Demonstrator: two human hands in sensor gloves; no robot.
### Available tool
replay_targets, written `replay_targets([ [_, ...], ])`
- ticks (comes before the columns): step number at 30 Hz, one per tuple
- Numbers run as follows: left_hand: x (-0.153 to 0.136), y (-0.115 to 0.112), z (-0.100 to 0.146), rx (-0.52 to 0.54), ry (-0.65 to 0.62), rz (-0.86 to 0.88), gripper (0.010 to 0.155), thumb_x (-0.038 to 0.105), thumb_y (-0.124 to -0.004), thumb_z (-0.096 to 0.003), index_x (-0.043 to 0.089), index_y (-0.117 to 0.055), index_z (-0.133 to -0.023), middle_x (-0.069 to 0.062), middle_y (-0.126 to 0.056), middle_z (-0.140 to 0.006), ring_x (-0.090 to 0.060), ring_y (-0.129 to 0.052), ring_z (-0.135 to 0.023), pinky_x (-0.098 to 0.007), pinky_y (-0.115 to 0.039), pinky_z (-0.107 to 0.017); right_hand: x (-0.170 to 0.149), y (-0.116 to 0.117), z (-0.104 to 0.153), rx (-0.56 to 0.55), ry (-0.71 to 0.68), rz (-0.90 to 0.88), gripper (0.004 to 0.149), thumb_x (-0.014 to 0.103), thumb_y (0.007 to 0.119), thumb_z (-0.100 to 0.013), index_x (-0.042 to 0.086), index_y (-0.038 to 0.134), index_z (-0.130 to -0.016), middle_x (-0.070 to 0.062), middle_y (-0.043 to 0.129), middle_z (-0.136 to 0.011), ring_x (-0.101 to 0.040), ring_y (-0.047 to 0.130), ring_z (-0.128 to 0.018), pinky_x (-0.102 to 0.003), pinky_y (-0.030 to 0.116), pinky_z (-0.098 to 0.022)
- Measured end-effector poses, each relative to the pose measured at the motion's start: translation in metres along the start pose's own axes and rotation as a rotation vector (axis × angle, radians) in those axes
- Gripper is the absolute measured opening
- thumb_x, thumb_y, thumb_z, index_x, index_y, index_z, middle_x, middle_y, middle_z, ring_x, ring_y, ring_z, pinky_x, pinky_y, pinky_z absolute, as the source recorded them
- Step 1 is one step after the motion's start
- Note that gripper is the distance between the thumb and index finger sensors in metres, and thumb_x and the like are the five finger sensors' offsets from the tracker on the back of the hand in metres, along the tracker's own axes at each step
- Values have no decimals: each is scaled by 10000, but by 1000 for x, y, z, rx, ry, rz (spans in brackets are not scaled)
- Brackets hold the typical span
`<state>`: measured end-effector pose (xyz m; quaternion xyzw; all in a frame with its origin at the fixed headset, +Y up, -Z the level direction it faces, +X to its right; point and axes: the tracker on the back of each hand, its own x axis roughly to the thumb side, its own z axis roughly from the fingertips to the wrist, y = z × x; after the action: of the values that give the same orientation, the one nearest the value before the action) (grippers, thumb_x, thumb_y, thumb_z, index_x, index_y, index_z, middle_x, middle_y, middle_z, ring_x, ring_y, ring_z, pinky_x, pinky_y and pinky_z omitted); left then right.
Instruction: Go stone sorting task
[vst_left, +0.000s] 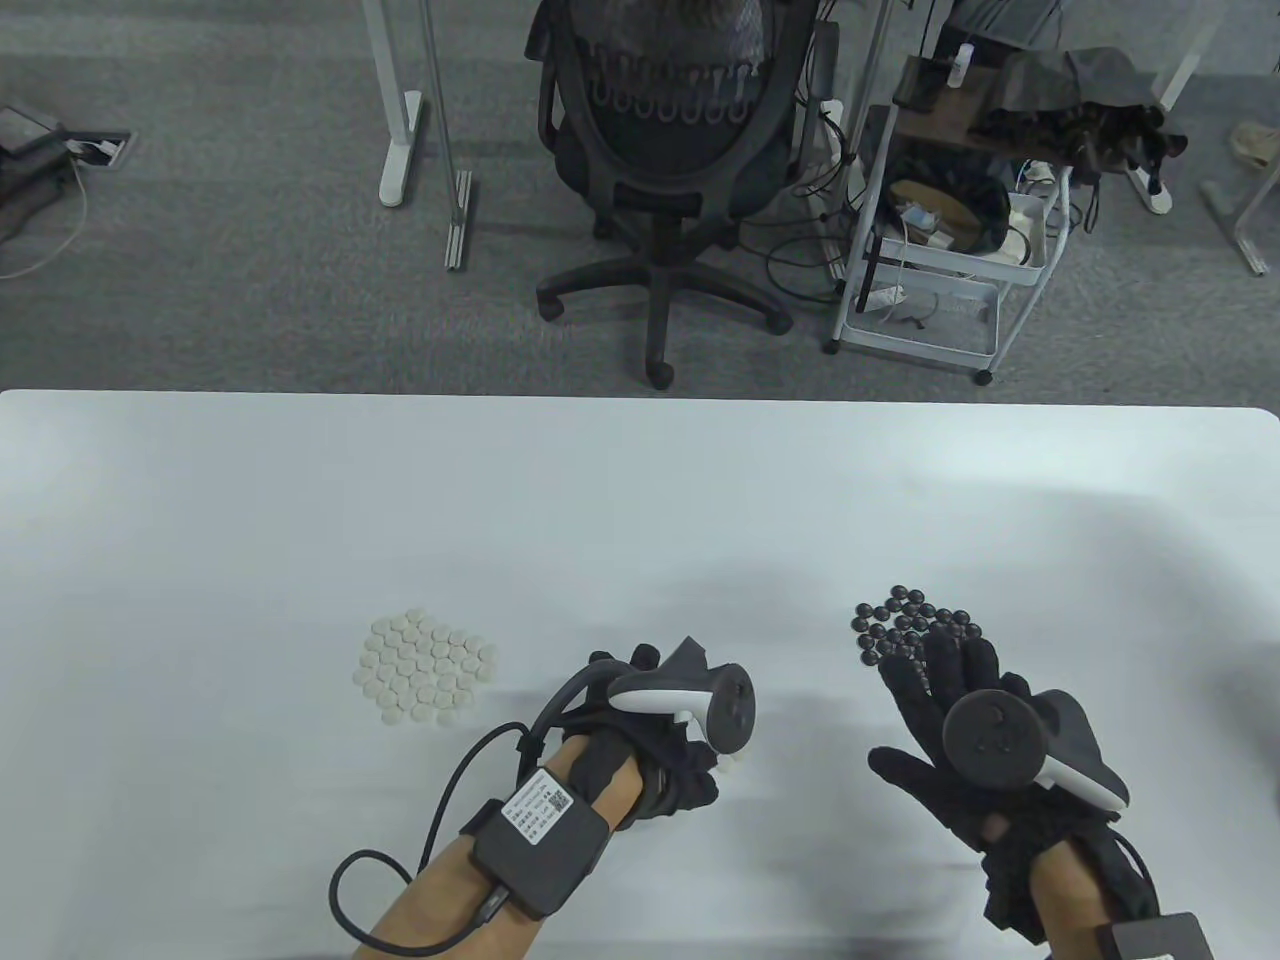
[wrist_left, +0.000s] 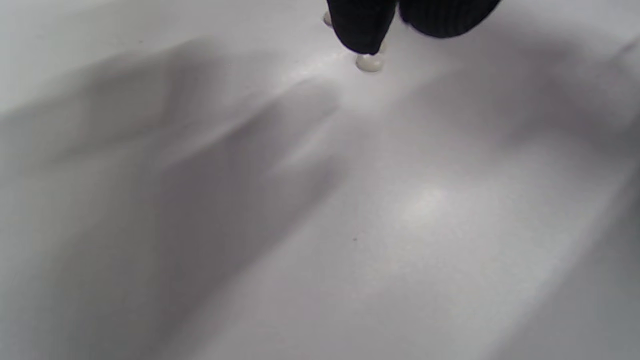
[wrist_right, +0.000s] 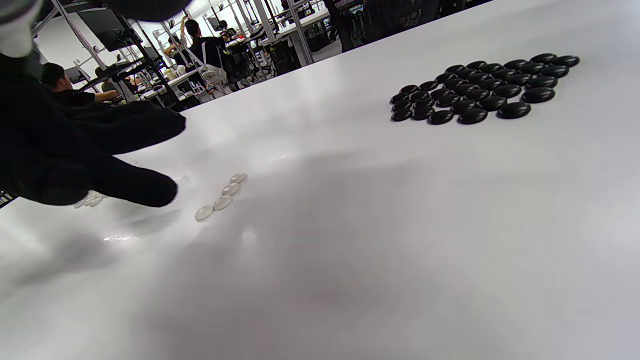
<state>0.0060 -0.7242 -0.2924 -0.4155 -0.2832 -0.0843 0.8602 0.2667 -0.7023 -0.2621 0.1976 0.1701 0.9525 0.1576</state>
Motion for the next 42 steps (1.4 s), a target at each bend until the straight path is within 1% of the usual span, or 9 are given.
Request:
replay_targets([
  [4,10,-8,-14,-16,-12,-36,636,466,-505,-604,287,-322,-1186,-339,148,-1080,-618,139,-890,-845,-35,-548,0,0,0,1,3,-3,843,549,537,-549,106,114,-1127,-339,-90,-1050,-590,-116,-865,-803,52,-546],
  [8,6,-18,-20,-31,11,-58,648,463,-492,-602,284,-256,-1178,-343,172,-1068,-621,161,-879,-848,-28,-545,0,-1,1,4,0,-6,843,548,538,-549,105,113,-1127,-339,-90,-1049,-590,-116,-864,-804,51,-546],
  [10,1,-27,-15,-28,21,-84,651,457,-487,-607,283,-210,-1169,-347,180,-1065,-620,167,-875,-847,-27,-547,0,-2,2,-3,-3,-7,845,548,538,-550,104,112,-1128,-339,-91,-1049,-590,-117,-864,-803,51,-546],
  [13,-16,-39,2,-31,54,-100,643,451,-491,-609,274,-241,-1174,-346,165,-1076,-619,160,-881,-846,-31,-549,1,-3,3,-10,-7,-8,844,547,540,-550,104,114,-1128,-339,-90,-1050,-590,-116,-865,-804,51,-546],
  [15,-35,-50,17,-45,96,-80,639,450,-496,-610,266,-266,-1176,-350,147,-1084,-622,141,-885,-845,-33,-548,0,-3,2,-8,-4,-8,843,547,541,-550,105,114,-1127,-338,-90,-1050,-590,-116,-865,-804,52,-546],
  [22,-135,-100,80,-59,298,128,602,432,-526,-621,261,-364,-1175,-348,106,-1102,-622,122,-894,-843,-43,-551,1,-2,2,-1,4,1,843,547,541,-550,105,113,-1127,-339,-90,-1049,-591,-116,-864,-804,52,-546],
  [28,-186,-130,107,-38,408,286,608,424,-518,-619,267,-336,-1178,-343,144,-1085,-619,141,-888,-844,-21,-547,1,-2,1,0,8,4,845,547,542,-551,103,112,-1128,-340,-91,-1049,-591,-115,-864,-804,52,-546],
  [34,-205,-134,107,-10,441,347,625,422,-493,-605,280,-277,-1174,-339,179,-1069,-612,175,-882,-842,-3,-548,1,-1,1,5,9,7,843,547,541,-552,105,112,-1127,-339,-89,-1049,-591,-115,-864,-804,54,-546],
  [42,-213,-124,97,-8,469,351,630,424,-485,-598,289,-255,-1169,-332,193,-1065,-606,190,-879,-841,11,-547,1,-1,1,4,14,5,846,547,542,-552,102,110,-1127,-340,-91,-1048,-592,-115,-863,-804,54,-546],
])
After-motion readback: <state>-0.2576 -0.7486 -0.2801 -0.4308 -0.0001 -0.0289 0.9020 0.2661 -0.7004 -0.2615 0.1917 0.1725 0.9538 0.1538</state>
